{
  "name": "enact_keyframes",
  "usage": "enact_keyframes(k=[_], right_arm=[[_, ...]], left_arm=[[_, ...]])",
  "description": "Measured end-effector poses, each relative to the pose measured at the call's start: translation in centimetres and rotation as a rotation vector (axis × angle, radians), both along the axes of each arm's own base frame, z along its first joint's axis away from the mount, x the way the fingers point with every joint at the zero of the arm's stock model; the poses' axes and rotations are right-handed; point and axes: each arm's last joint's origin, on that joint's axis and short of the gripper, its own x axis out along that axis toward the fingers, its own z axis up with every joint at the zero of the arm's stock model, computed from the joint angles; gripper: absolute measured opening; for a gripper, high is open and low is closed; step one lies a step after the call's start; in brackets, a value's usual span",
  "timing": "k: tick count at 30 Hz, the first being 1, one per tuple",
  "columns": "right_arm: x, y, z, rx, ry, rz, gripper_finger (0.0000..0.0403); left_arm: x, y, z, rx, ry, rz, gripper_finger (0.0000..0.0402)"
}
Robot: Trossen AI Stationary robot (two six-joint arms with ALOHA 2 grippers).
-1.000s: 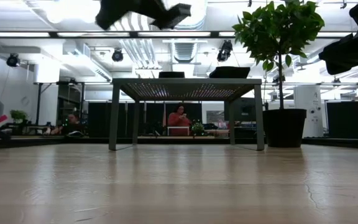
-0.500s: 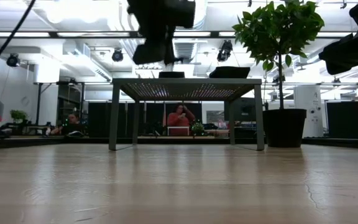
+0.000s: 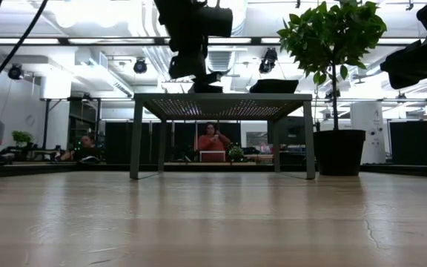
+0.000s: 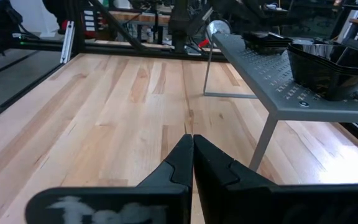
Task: Pick & Place Mini shaped plates
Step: Stack the black square plate on top of the black square plates on the shelf
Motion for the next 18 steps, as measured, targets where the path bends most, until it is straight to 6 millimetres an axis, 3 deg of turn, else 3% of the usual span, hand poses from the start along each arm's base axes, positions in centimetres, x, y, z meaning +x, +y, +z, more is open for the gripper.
enact_keyframes(k=[6,18], right_arm=[[0.0,0.0,0.0,0.0,0.0,0.0,0.0008],[0.0,0.0,0.0,0.0,0.0,0.0,0.0008]], left_arm=[[0.1,-0.3,0.2,-0.16,-0.116,0.02,0.0],[-0.3,-0.1,2.0,-0.239,-0.236,0.131,0.0]])
